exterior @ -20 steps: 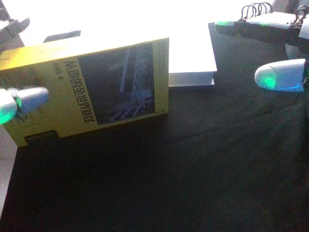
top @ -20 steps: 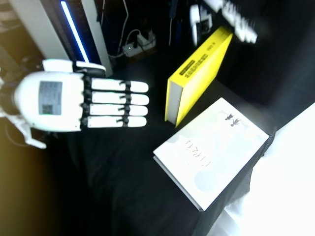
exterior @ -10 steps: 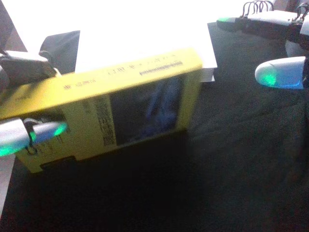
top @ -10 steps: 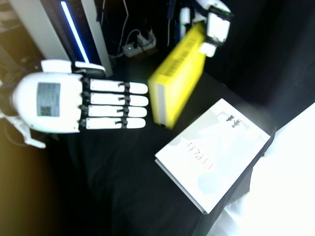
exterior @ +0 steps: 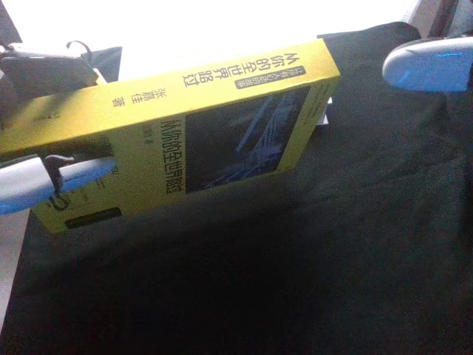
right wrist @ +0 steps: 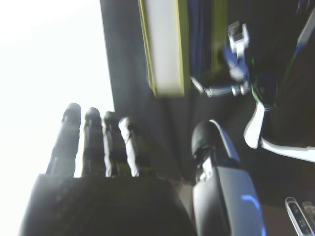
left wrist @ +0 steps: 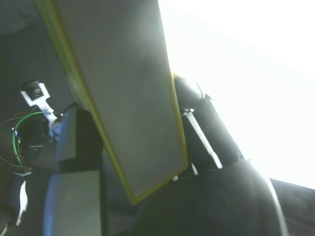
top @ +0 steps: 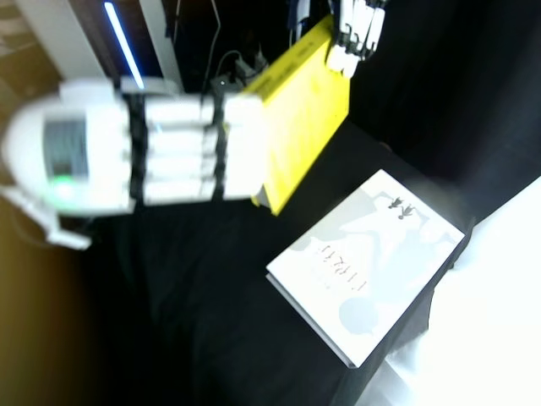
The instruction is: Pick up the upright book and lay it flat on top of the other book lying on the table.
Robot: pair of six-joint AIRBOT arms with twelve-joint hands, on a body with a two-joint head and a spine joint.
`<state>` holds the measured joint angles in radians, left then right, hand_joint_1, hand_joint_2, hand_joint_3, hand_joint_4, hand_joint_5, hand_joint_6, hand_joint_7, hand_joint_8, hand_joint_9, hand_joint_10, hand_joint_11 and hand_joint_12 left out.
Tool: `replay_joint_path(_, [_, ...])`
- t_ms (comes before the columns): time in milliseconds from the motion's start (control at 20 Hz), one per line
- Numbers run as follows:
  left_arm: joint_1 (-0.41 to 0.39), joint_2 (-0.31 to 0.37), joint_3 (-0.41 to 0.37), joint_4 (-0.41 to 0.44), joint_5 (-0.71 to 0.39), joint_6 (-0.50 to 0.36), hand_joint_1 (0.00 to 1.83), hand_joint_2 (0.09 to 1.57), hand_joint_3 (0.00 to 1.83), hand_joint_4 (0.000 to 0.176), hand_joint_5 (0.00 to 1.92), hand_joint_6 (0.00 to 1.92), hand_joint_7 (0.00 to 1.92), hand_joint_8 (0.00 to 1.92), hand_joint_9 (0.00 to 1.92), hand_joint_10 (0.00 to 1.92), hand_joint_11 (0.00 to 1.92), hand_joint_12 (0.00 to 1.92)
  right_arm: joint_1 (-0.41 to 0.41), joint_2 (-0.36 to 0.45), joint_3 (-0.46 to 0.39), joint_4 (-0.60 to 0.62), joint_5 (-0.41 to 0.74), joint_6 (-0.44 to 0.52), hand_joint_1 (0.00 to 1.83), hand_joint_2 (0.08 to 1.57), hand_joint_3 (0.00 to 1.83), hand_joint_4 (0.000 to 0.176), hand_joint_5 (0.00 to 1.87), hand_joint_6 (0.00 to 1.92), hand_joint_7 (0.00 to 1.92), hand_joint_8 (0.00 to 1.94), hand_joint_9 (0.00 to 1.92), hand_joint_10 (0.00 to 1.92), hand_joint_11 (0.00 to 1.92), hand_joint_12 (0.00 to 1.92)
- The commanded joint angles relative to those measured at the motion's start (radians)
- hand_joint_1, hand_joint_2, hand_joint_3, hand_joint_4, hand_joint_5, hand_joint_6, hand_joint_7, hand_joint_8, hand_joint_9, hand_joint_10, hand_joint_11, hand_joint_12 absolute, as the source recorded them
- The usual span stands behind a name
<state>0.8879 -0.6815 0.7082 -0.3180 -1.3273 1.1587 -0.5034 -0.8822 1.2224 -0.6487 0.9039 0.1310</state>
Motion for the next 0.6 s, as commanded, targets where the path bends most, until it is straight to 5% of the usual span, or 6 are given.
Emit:
replay_joint_path(0, [-0.023, -0.007, 0.011, 0.01, -0.102, -0.006, 1.27, 1.12, 0.0, 0.0, 0.91, 0.86, 1.07, 1.12, 1.21, 1.17, 1.06, 1.58, 0.021, -0.01, 0.004, 0.034, 0.088, 0.005, 0.43, 1.09, 0.0, 0.0, 0.0, 0.0, 0.0, 0.0, 0.0, 0.0, 0.0, 0.0])
replay_joint_path(100, [-0.07, -0.039, 0.033, 0.015, -0.055, -0.006, 1.16, 1.12, 0.0, 0.0, 0.96, 1.01, 1.21, 1.1, 1.23, 1.35, 1.12, 1.72, 0.043, -0.035, 0.014, 0.017, 0.088, 0.005, 0.42, 1.1, 0.0, 0.0, 0.0, 0.0, 0.0, 0.0, 0.0, 0.0, 0.0, 0.0])
replay_joint_path(250, [-0.121, -0.078, 0.057, 0.033, -0.019, -0.006, 1.16, 1.11, 0.0, 0.0, 0.99, 0.97, 1.27, 1.18, 1.32, 1.46, 1.23, 1.75, 0.045, -0.08, 0.036, 0.004, 0.088, 0.014, 0.6, 1.01, 0.0, 0.061, 0.0, 0.0, 0.0, 0.0, 0.0, 0.0, 0.01, 0.01])
replay_joint_path(350, [-0.145, -0.09, 0.057, 0.058, -0.03, -0.006, 1.16, 1.11, 0.0, 0.0, 0.99, 0.98, 1.24, 1.33, 1.3, 1.57, 1.2, 1.87, 0.045, -0.123, 0.062, -0.011, 0.088, 0.043, 0.63, 1.01, 0.0, 0.006, 0.0, 0.0, 0.0, 0.0, 0.0, 0.0, 0.0, 0.0])
replay_joint_path(500, [-0.168, -0.098, 0.042, 0.106, -0.083, -0.006, 1.26, 1.13, 0.0, 0.0, 0.9, 0.87, 1.05, 1.18, 1.27, 1.19, 1.15, 1.58, 0.044, -0.174, 0.104, -0.014, 0.069, 0.054, 0.67, 1.03, 0.0, 0.0, 0.0, 0.0, 0.0, 0.0, 0.01, 0.0, 0.04, 0.02])
replay_joint_path(550, [-0.168, -0.097, 0.037, 0.116, -0.102, -0.006, 1.18, 1.11, 0.0, 0.0, 0.98, 0.94, 1.22, 1.12, 1.34, 1.26, 1.23, 1.61, 0.044, -0.181, 0.111, -0.014, 0.064, 0.061, 0.71, 1.04, 0.0, 0.0, 0.1, 0.04, 0.25, 0.0, 0.13, 0.23, 0.01, 0.8])
